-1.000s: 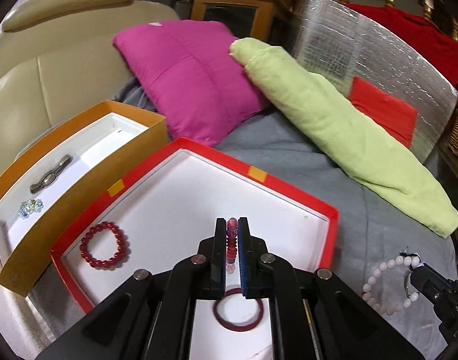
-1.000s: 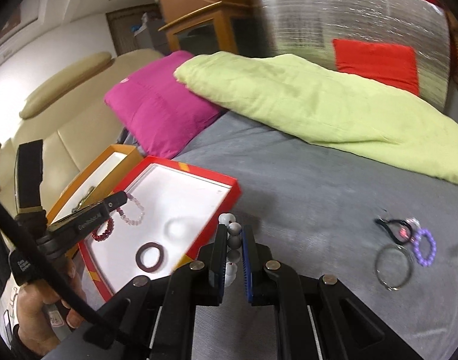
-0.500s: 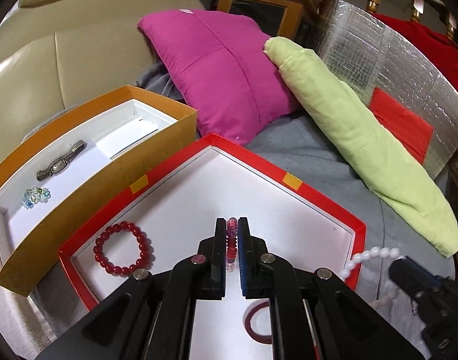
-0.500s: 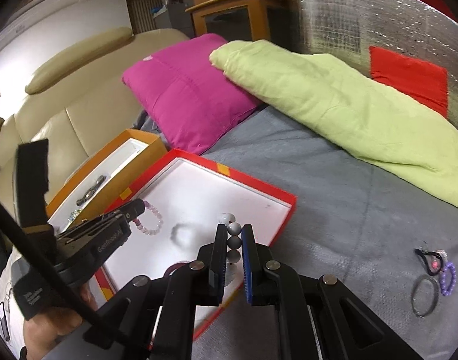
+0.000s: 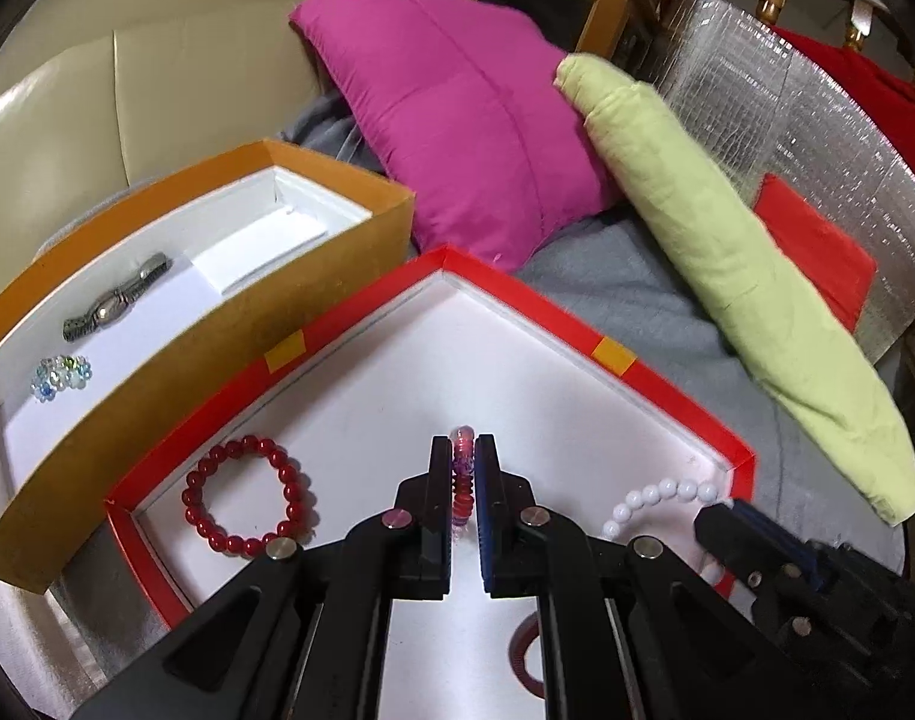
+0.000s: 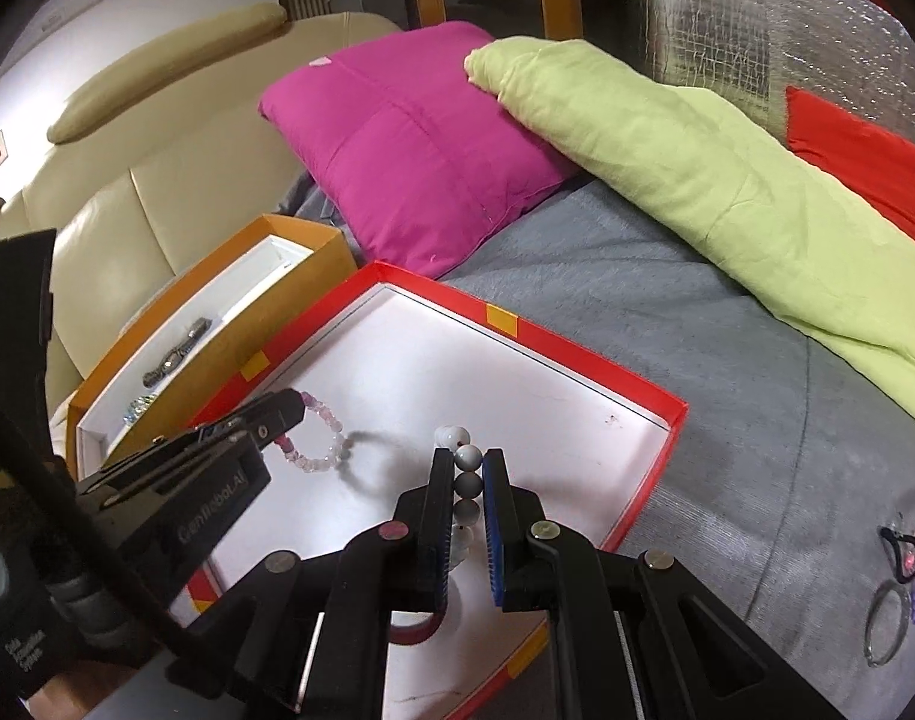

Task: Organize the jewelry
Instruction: 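Lower both held bracelets into the tray beside the red bead bracelet, then open the right tool to release the white bracelet while the left tool holds the pink bracelet, then open the left tool to release the pink bracelet, then move both tools to the bed, then grasp the black hair tie with the left tool while the right tool grasps the silver bangle, then carry the hair tie and silver bangle toward the red-rimmed tray with both tools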

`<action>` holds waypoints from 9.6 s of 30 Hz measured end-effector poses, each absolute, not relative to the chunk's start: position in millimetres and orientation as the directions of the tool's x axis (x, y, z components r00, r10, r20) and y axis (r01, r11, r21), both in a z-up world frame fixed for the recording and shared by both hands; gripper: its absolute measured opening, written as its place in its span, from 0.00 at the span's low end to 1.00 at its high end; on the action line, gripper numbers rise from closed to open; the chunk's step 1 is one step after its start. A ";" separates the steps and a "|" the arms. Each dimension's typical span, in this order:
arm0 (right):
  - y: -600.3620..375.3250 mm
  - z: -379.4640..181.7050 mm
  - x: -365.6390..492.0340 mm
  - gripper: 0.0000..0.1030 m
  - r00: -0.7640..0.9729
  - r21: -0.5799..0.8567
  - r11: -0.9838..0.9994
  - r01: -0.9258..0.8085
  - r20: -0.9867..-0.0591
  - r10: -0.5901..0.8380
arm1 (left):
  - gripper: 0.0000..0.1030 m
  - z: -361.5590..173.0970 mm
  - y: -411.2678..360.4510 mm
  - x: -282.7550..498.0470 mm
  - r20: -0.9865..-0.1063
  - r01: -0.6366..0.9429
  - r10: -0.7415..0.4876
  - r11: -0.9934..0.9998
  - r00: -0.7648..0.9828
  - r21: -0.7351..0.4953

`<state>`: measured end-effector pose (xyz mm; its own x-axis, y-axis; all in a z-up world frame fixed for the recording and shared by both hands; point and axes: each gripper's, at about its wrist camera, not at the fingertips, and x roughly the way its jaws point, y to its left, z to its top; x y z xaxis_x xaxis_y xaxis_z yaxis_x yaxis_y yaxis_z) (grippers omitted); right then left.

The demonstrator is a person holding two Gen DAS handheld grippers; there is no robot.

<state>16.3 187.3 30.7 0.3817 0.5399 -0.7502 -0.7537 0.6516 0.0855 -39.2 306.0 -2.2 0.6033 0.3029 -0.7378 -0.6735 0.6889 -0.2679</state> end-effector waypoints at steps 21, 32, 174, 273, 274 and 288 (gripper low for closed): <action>195.0 10.0 41.0 0.10 0.386 0.073 0.683 -0.727 -0.780 0.493 | 0.07 -23.2 316.3 -34.2 -0.802 -0.708 0.280 0.666 0.528 -0.233; 194.0 8.0 42.9 0.10 0.388 0.074 0.688 -0.722 -0.780 0.491 | 0.07 -23.1 315.9 -32.7 -0.802 -0.706 0.279 0.670 0.529 -0.232; -211.9 -8.2 100.6 0.03 0.513 0.370 0.883 -0.287 -0.719 0.468 | 0.04 11.8 -28.7 112.4 -0.737 -0.103 -0.018 0.988 0.675 -0.118; -151.8 -11.2 71.0 0.03 0.575 0.155 0.898 -0.411 -0.721 0.387 | 0.04 13.7 104.6 -0.2 -0.684 -0.340 0.120 0.920 0.719 -0.196; -151.2 -11.2 70.1 0.03 0.576 0.153 0.899 -0.411 -0.721 0.386 | 0.04 15.1 107.3 -2.1 -0.682 -0.343 0.122 0.918 0.721 -0.199; -105.6 0.3 49.2 0.03 0.540 0.148 0.871 -0.469 -0.732 0.416 | 0.04 28.6 151.5 -22.8 -0.652 -0.395 0.126 0.873 0.748 -0.285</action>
<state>49.2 -105.6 0.3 0.5403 0.4158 -0.7315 -0.4690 0.8706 0.1485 -22.8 151.5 28.6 0.7477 0.1259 -0.6520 -0.3954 0.8733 -0.2848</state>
